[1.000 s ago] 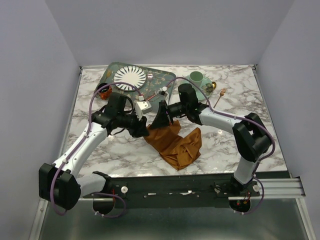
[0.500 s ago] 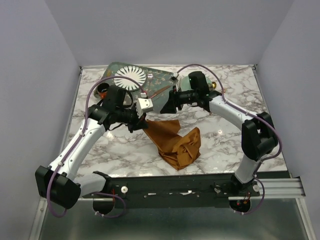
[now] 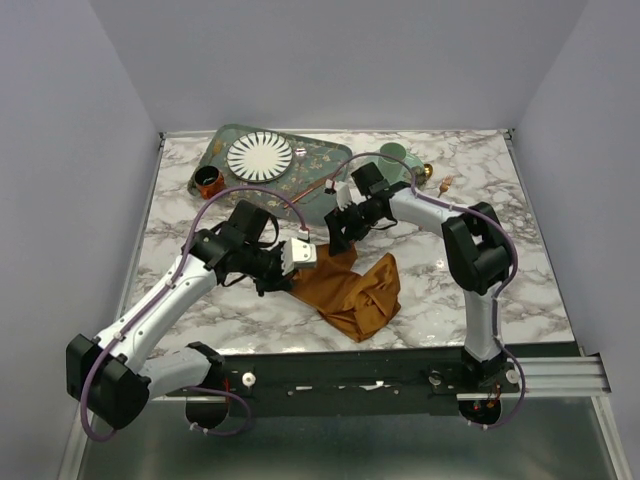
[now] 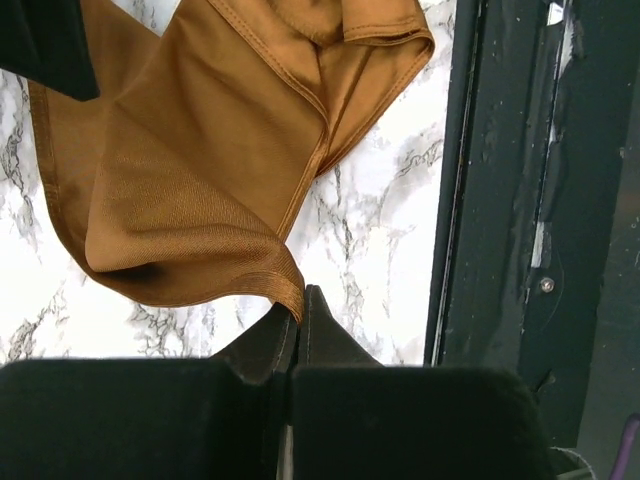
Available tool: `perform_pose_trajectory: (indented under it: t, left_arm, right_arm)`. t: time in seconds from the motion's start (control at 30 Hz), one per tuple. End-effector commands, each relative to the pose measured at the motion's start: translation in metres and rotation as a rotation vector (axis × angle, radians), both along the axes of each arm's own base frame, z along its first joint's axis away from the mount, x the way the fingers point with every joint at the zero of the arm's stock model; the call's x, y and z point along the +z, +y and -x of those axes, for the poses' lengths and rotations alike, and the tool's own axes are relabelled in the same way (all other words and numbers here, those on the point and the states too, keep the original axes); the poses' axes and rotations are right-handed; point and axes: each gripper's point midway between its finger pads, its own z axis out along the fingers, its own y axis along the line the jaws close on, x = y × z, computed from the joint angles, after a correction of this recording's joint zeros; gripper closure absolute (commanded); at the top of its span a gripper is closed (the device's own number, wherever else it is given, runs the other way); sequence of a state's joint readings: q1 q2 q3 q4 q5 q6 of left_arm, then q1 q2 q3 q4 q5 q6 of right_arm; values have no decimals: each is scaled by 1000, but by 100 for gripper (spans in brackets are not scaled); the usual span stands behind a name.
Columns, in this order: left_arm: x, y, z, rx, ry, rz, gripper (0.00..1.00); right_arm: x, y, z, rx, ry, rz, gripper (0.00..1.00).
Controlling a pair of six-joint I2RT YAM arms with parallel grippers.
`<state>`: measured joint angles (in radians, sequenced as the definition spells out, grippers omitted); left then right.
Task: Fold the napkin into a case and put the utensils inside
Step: Flatten out the crumpled napkin at the center of the board.
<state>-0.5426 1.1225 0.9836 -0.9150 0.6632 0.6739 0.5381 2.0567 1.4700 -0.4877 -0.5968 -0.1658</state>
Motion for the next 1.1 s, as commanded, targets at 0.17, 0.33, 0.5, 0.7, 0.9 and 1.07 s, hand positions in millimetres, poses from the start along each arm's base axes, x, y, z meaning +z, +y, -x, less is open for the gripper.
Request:
perform_pose_trajectory:
  t: [0.17,0.33,0.5,0.7,0.9,1.07]
  left_arm:
    - [-11,16,-8,52,-38,-59,100]
    - [3,42,-54,267,-60,-46,100]
    - [26,64,-91,396,-119,-46,100]
    - [47,84,-117,466,-258,-94,100]
    - [52,93,-110,477,-323,-105,100]
    - [34,92,-109,536,-258,-94,100]
  right_arm:
    - [-16,-14,22,122,27,80,63]
    - [24,-43,19,69,-36,64,100]
    - [108,-86,-2,-78,-180,-9,99]
    - [183,-109,30,-80,-346,-57,99]
    - [183,-114,89,-30,-275,-99,99]
    - [152,-66,140,130,-162,-100,99]
